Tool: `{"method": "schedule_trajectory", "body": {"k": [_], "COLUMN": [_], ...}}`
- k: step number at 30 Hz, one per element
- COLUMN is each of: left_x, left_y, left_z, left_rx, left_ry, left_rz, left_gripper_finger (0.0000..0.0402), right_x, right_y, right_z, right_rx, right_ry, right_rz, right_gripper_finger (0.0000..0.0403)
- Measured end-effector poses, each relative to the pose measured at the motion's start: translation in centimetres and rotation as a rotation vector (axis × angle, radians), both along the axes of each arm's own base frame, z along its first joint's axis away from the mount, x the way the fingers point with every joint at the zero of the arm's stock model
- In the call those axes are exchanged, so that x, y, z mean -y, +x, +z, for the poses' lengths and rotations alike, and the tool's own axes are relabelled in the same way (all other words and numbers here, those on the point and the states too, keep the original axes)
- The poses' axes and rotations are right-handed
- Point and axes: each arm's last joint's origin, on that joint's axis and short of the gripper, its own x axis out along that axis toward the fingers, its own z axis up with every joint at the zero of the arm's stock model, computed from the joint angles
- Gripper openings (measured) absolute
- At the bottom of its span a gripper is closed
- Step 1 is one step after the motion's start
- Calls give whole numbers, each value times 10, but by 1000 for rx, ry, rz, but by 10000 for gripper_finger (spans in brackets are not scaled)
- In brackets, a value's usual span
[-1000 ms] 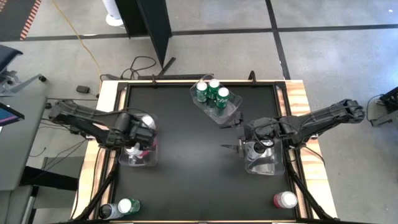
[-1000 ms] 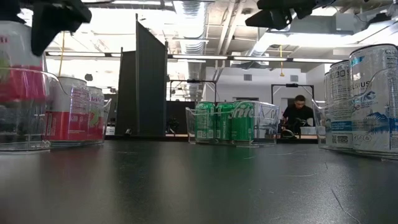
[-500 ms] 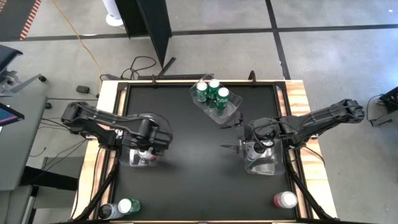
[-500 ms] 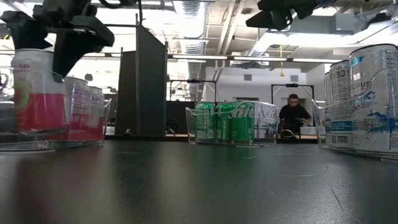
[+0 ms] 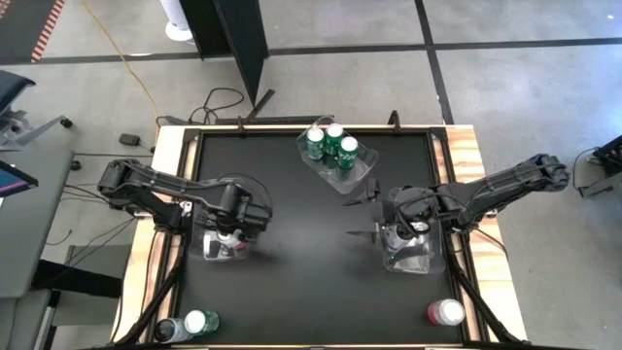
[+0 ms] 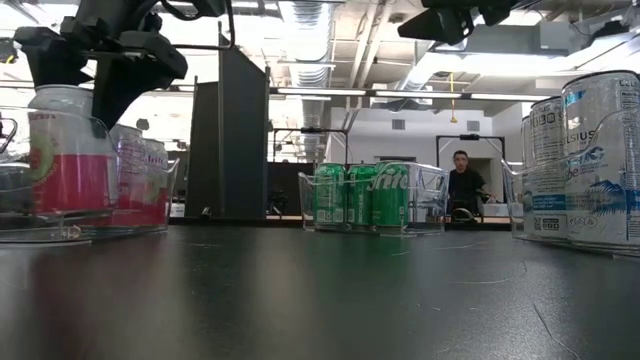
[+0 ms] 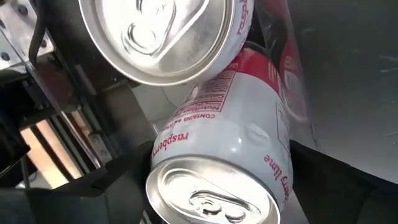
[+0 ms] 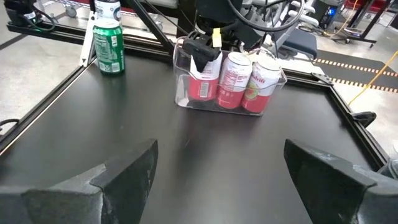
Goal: Sort soda cans
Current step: Put the top pink white soda can into the left transparent bin, then put the pink white soda can into the left transparent bin
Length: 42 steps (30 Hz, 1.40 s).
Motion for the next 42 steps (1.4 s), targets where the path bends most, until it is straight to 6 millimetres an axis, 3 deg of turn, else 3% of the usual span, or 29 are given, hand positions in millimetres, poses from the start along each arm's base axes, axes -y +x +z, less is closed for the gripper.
{"method": "schedule_trajectory", "body": {"k": [18,27,33,42], "left_x": [1,-1,-1,-3], "left_y": [5,4,9,21], "left_z": [2,22,49,113], "left_rx": [82,66,155,418], "left_ry": [-9,48,101,509], "left_rz": [-47,-85,-131,-352], "left_gripper_finger": [351,352,352,352], "right_x": [0,0,0,-7], "right_y": [0,-1,-1,-5], "right_z": [0,-2,-2,-5], "right_rx": [-1,-19,-22,-45], "right_ry": [-2,-1,4,-48], "right_rz": [1,-1,-2,-59], "right_gripper_finger": [366,366,366,366]}}
